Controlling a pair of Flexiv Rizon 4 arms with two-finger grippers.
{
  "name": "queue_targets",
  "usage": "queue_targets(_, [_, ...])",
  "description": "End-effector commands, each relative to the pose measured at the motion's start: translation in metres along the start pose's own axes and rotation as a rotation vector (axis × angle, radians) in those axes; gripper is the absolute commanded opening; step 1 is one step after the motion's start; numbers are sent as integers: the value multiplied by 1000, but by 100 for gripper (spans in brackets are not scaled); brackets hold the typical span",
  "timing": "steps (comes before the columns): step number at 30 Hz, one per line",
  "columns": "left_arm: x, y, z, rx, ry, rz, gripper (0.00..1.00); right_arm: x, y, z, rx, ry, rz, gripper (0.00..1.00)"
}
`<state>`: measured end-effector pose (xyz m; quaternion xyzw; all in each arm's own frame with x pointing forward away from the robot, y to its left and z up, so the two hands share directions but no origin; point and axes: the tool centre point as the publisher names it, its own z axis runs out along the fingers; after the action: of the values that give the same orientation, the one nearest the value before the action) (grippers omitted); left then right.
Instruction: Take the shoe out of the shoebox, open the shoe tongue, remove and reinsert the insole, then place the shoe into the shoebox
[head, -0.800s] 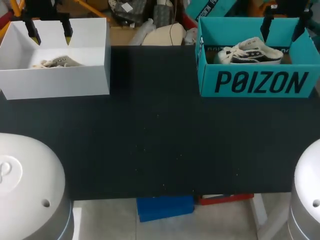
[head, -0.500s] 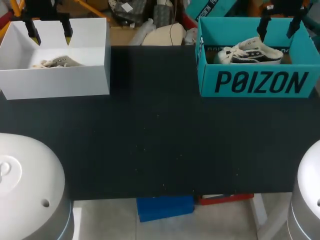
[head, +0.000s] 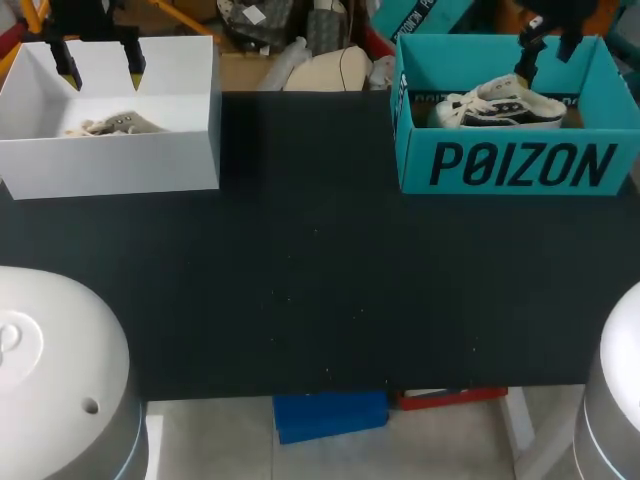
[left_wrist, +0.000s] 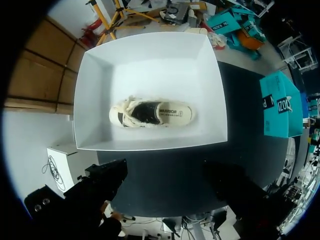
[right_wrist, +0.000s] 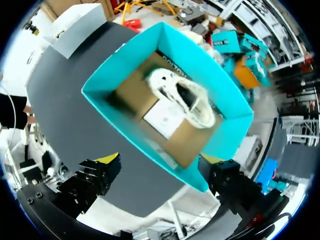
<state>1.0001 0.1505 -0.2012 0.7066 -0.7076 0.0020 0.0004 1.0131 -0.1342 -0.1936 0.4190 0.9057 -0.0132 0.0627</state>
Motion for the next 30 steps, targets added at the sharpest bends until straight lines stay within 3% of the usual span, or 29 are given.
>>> queue_targets(1, [0,0,-1,-1,-1,0,100,1,-1,1,-44,-10,-178,100])
queue_targets(7, [0,0,-1,-1,-1,0,100,-11,22,8,-22,4,-395,100])
queue_targets(13, [0,0,-1,-1,-1,0,100,-21,46,24,-12,32,-510,97])
queue_targets(17, [0,0,-1,-1,-1,0,100,-26,57,41,28,11,-559,47])
queue_targets(18, [0,0,-1,-1,-1,0,100,-28,57,47,30,9,-559,44])
queue_targets(23, [0,0,-1,-1,-1,0,100,-34,62,67,54,9,-595,51])
queue_targets(27, [0,0,-1,-1,-1,0,100,-39,63,83,55,13,-609,44])
queue_targets(30, [0,0,-1,-1,-1,0,100,-44,63,95,68,15,-631,46])
